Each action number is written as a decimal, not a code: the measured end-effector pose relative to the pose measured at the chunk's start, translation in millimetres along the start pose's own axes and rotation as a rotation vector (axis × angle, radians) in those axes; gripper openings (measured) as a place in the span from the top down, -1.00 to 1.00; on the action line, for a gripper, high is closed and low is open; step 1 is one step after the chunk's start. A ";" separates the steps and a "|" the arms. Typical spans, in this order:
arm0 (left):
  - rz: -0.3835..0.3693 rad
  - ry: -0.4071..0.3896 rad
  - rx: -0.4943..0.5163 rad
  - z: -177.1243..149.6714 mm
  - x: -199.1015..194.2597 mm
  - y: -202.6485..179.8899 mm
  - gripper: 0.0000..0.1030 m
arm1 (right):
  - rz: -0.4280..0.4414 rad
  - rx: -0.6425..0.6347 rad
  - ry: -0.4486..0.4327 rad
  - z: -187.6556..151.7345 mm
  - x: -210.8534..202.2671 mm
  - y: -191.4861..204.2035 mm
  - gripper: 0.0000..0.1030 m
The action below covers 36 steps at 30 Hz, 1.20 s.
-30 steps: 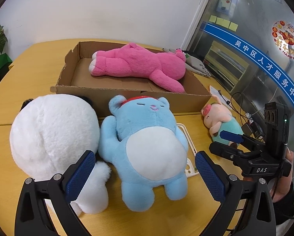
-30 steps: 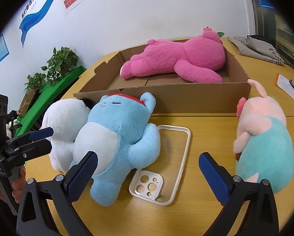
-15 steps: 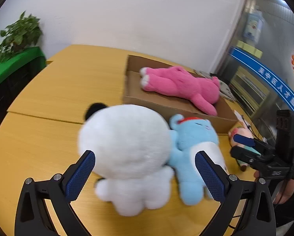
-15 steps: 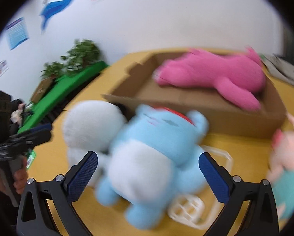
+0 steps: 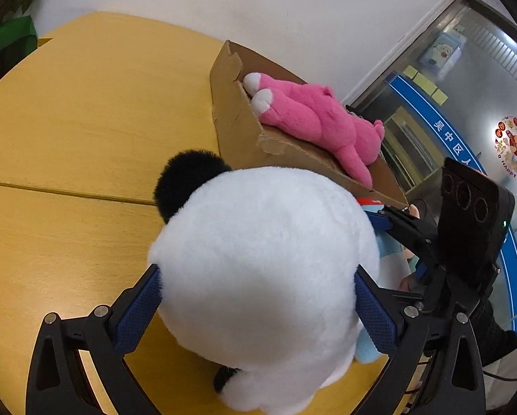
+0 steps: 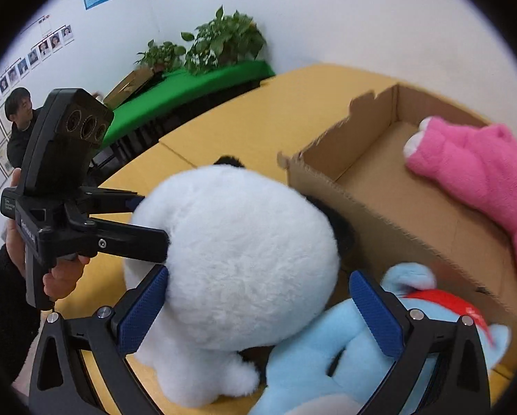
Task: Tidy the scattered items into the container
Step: 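Close the left gripper on the white panda's body, then carry the white panda with the left gripper into the box beside the pink bear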
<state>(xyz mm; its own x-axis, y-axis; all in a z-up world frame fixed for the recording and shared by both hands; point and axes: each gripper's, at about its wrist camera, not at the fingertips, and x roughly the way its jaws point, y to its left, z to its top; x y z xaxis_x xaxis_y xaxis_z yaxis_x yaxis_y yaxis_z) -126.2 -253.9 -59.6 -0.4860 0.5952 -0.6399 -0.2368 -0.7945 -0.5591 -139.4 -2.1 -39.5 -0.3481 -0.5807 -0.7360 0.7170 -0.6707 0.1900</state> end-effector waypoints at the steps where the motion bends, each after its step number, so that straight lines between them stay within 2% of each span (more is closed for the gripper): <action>1: -0.021 -0.002 -0.014 -1.1 -0.7 3.4 -0.87 | 0.025 0.013 0.017 2.8 4.6 -2.1 -0.98; 2: -0.044 0.002 -0.030 -1.8 -1.7 6.9 -0.72 | 0.029 0.011 0.026 4.6 6.4 -2.4 -0.97; 3: -0.049 0.000 -0.036 -2.2 -3.2 7.8 -0.66 | 0.041 0.009 0.038 5.7 8.5 -1.8 -0.79; 5: -0.041 -0.007 -0.033 -4.1 -8.6 5.1 -0.55 | 0.076 0.021 0.038 5.0 11.3 -0.3 -0.66; 7: -0.022 -0.015 -0.006 -6.1 -12.9 -2.5 -0.54 | 0.079 0.021 0.016 -0.1 8.2 3.8 -0.52; 9: -0.035 -0.021 0.006 -8.8 -18.3 -7.4 -0.54 | 0.089 0.033 -0.006 -6.2 0.2 6.5 -0.37; 12: -0.051 -0.048 0.035 -4.0 -28.8 -25.6 -0.54 | 0.109 0.062 -0.047 -11.0 -19.0 7.2 -0.30; 16: -0.059 -0.119 0.136 32.8 -45.4 -70.5 -0.54 | 0.079 0.055 -0.169 0.4 -66.2 3.2 -0.30; 19: -0.080 -0.160 0.233 84.7 -43.1 -107.6 -0.54 | 0.029 0.022 -0.265 30.7 -103.8 -9.7 -0.30; 21: -0.094 -0.166 0.254 118.2 -29.9 -120.7 -0.54 | -0.025 -0.009 -0.313 53.1 -122.8 -28.7 -0.30; 24: -0.092 -0.164 0.239 163.0 0.2 -132.9 -0.54 | -0.095 -0.017 -0.335 84.5 -133.7 -65.2 -0.31; 26: -0.077 -0.170 0.249 186.3 24.0 -137.3 -0.54 | -0.125 -0.005 -0.341 99.4 -134.5 -93.8 -0.31; 29: -0.067 -0.118 0.218 207.2 61.8 -128.1 -0.54 | -0.139 0.037 -0.335 107.0 -122.0 -132.0 -0.30; 32: 0.015 -0.027 0.171 210.1 108.7 -112.4 -0.54 | -0.153 0.096 -0.278 102.7 -82.8 -164.7 -0.29; 34: 0.123 0.050 0.163 200.0 140.7 -99.6 -0.54 | -0.137 0.154 -0.189 92.7 -48.9 -182.1 -0.18; 35: 0.149 0.066 0.167 196.5 147.1 -95.7 -0.54 | -0.122 0.167 -0.147 88.8 -34.7 -187.0 -0.09; 36: 0.150 0.064 0.164 195.1 147.5 -93.5 -0.54 | -0.118 0.167 -0.119 83.8 -22.6 -188.5 -0.08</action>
<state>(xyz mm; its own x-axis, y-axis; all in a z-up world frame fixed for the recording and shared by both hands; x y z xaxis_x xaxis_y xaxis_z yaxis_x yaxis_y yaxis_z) -339.9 -115.2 1.1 -0.4730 0.4713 -0.7444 -0.3023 -0.8804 -0.3654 -317.3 98.8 -4.2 -0.4995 -0.5371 -0.6796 0.5605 -0.7986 0.2192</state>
